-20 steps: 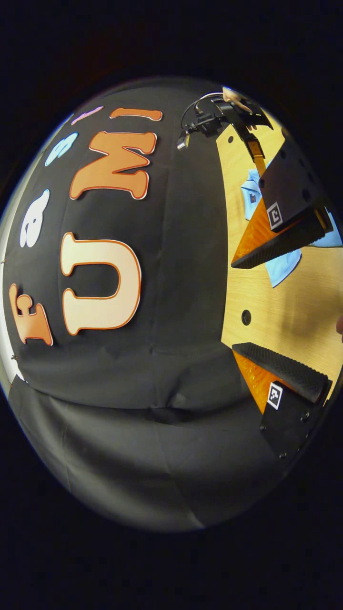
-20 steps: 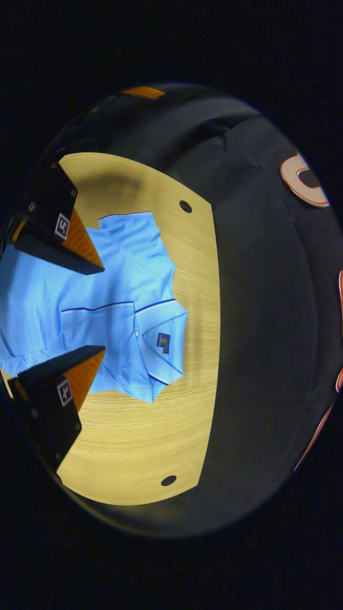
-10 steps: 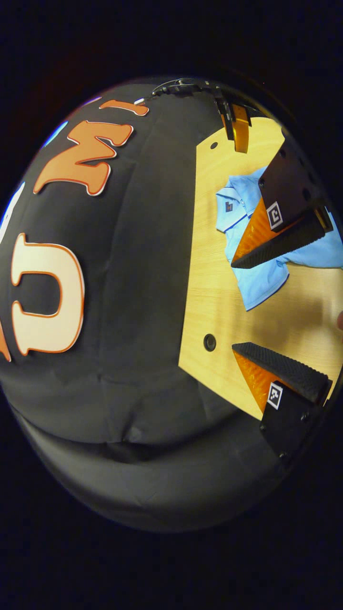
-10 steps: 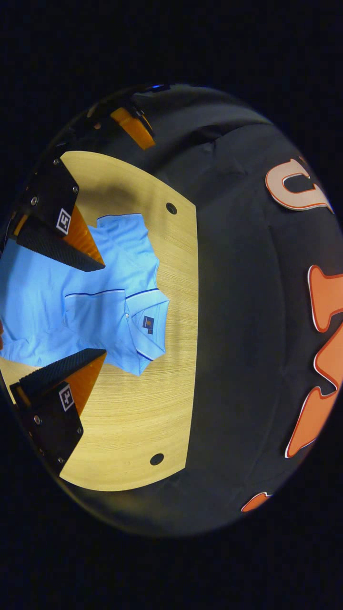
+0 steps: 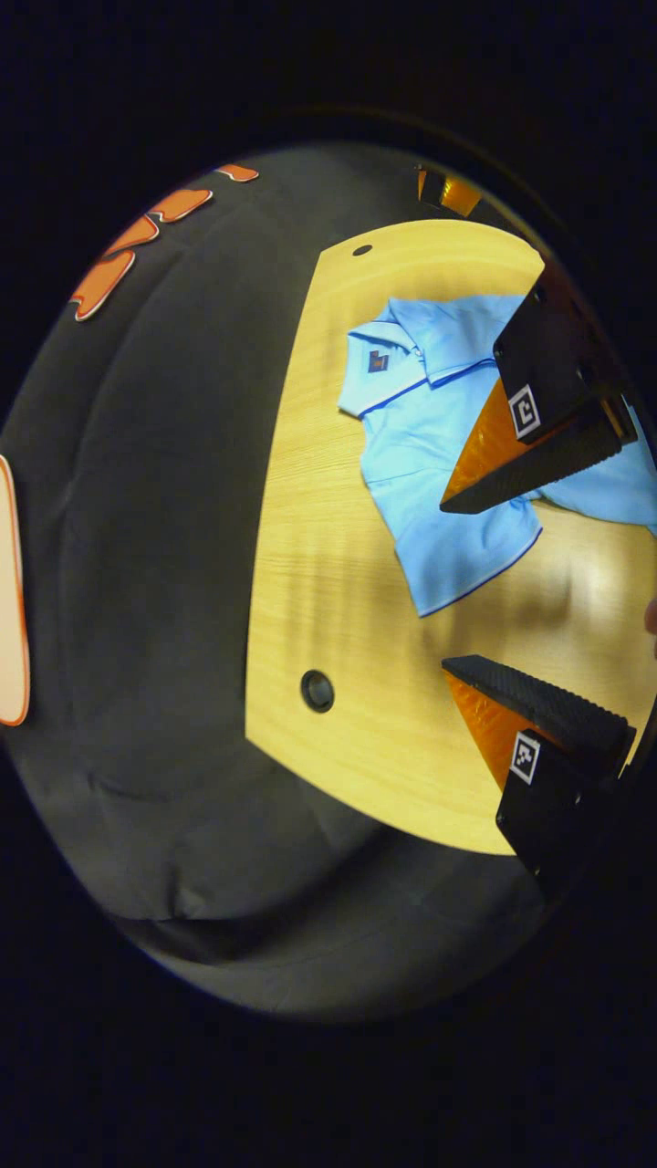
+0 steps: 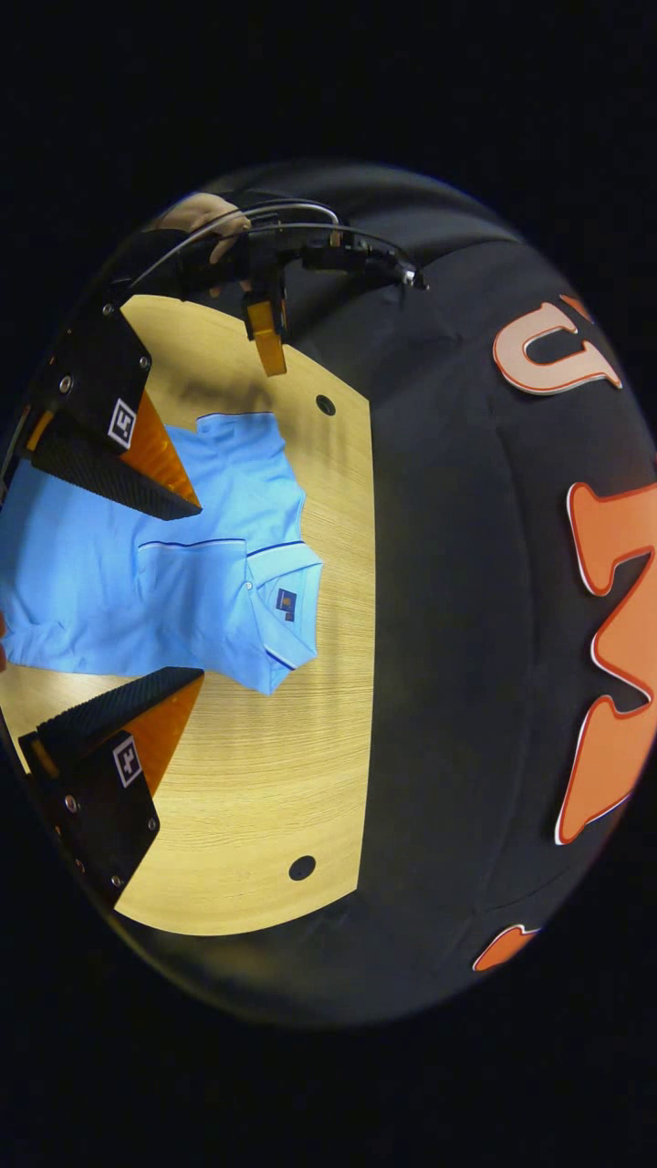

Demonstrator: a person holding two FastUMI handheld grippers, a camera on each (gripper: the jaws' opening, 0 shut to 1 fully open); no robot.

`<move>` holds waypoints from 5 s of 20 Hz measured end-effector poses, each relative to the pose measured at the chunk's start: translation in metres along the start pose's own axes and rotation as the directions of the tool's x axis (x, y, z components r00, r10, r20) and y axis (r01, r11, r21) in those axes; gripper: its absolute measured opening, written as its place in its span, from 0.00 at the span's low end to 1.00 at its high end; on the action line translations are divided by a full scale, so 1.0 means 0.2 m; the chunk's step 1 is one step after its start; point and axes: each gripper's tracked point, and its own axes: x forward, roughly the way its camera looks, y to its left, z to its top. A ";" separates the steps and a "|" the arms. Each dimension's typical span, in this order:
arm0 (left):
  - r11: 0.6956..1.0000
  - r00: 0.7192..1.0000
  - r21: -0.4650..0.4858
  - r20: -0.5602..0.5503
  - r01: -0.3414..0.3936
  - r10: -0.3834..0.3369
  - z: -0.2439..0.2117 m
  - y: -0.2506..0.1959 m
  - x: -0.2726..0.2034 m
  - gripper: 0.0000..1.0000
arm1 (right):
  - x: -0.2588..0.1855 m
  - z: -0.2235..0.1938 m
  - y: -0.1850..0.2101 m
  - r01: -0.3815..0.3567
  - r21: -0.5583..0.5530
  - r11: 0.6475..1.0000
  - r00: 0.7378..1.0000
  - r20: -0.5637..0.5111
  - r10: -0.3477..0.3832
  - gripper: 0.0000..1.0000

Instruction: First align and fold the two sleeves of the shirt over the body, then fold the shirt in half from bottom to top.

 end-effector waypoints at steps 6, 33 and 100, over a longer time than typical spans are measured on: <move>0.988 0.981 -0.150 -0.192 -0.029 0.000 -0.19 -0.04 0.23 1.00 | 0.02 -0.12 -0.08 -0.030 0.041 0.999 0.998 -0.053 0.032 0.99; 0.999 0.991 -0.010 -0.129 -0.040 0.038 -0.06 -0.19 0.18 0.07 | -0.08 -0.12 -0.33 0.036 0.116 0.993 0.996 0.073 -0.044 0.99; 0.988 0.916 0.124 -0.401 0.091 -0.034 -1.78 -0.25 -0.59 1.00 | -0.49 -1.89 -0.34 0.200 -0.013 0.980 0.848 -0.499 -0.180 1.00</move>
